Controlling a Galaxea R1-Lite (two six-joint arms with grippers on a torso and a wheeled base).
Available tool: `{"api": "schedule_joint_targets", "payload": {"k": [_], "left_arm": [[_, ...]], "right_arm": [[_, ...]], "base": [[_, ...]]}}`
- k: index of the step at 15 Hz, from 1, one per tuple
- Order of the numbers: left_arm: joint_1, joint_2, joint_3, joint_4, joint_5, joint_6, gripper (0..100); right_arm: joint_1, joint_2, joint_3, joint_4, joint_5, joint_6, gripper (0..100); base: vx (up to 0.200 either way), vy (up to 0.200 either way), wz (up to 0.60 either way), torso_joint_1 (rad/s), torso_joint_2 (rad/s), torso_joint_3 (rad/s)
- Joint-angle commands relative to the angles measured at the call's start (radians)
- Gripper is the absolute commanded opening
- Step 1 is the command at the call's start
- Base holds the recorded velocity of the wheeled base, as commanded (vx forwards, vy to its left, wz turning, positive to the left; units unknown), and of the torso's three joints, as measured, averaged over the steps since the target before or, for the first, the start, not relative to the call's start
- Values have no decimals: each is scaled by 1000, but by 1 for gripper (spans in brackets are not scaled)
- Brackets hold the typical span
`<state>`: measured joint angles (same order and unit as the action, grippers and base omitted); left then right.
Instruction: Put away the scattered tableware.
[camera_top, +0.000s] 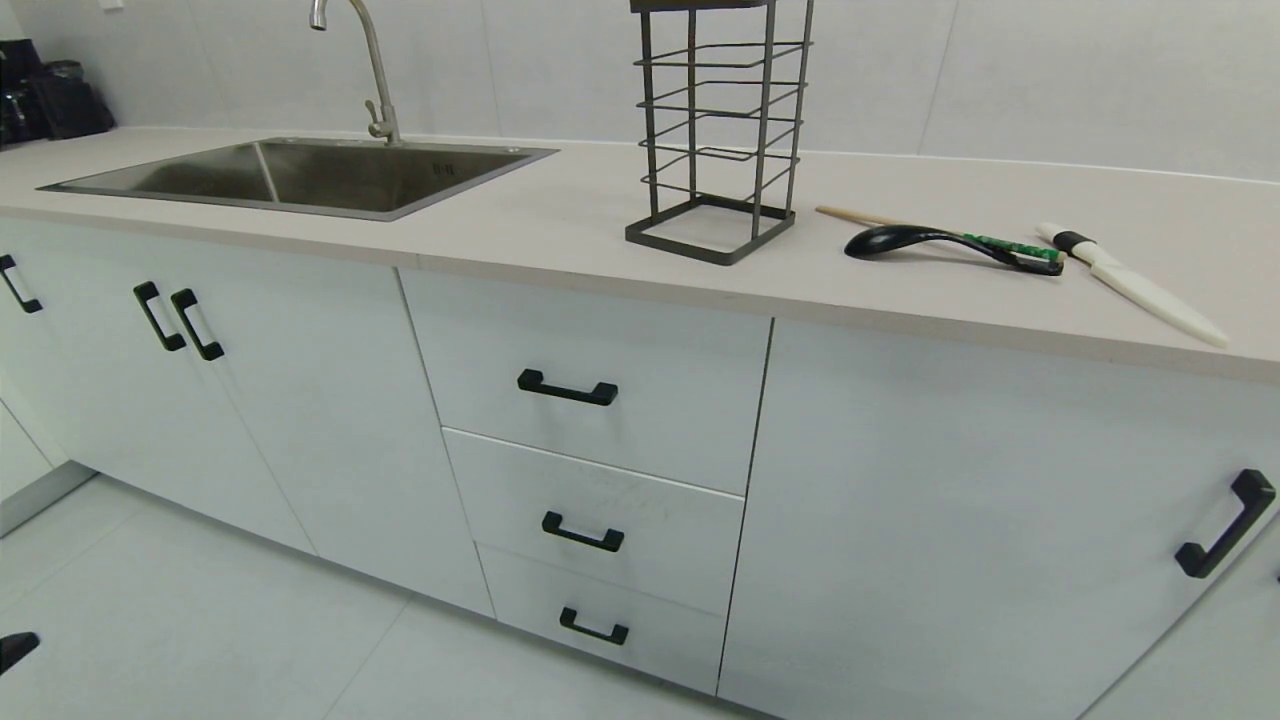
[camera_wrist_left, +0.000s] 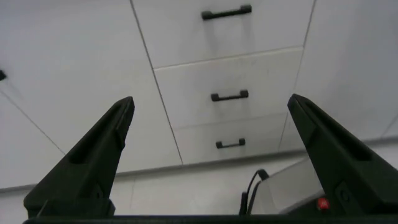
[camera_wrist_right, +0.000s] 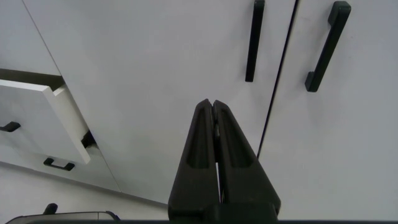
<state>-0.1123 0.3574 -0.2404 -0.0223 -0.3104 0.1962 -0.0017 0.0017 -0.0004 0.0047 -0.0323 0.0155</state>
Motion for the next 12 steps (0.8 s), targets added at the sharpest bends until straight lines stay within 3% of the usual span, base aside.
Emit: {"api": "schedule_joint_targets", "payload": {"k": [1, 5, 6, 7, 8, 9, 10, 11, 12], "left_arm": [[-58, 301, -71, -25, -12, 149, 100], [-82, 549, -76, -76, -12, 465, 100], [-118, 634, -91, -114, -12, 552, 100], [-153, 695, -100, -145, -12, 609, 100], [-239, 824, -119, -235, -32, 736, 100], [-276, 876, -128, -281, -87, 787, 100], [-291, 910, -140, -288, -119, 810, 100], [-297, 934, -142, -289, -121, 832, 100], [-293, 957, -146, -289, -119, 873, 100]], "right_arm": [[0, 1, -1, 0, 0, 0, 0], [0, 1, -1, 0, 0, 0, 0], [0, 1, 0, 0, 0, 0, 0], [0, 1, 0, 0, 0, 0, 0], [0, 1, 0, 0, 0, 0, 0], [0, 1, 0, 0, 0, 0, 0], [0, 1, -1, 0, 0, 0, 0], [0, 1, 0, 0, 0, 0, 0], [0, 1, -1, 0, 0, 0, 0]], "base": [[0, 0, 0, 0, 0, 0], [0, 0, 0, 0, 0, 0], [0, 0, 0, 0, 0, 0], [0, 0, 0, 0, 0, 0], [0, 0, 0, 0, 0, 0], [0, 0, 0, 0, 0, 0], [0, 0, 0, 0, 0, 0], [0, 0, 0, 0, 0, 0], [0, 0, 0, 0, 0, 0]]}}
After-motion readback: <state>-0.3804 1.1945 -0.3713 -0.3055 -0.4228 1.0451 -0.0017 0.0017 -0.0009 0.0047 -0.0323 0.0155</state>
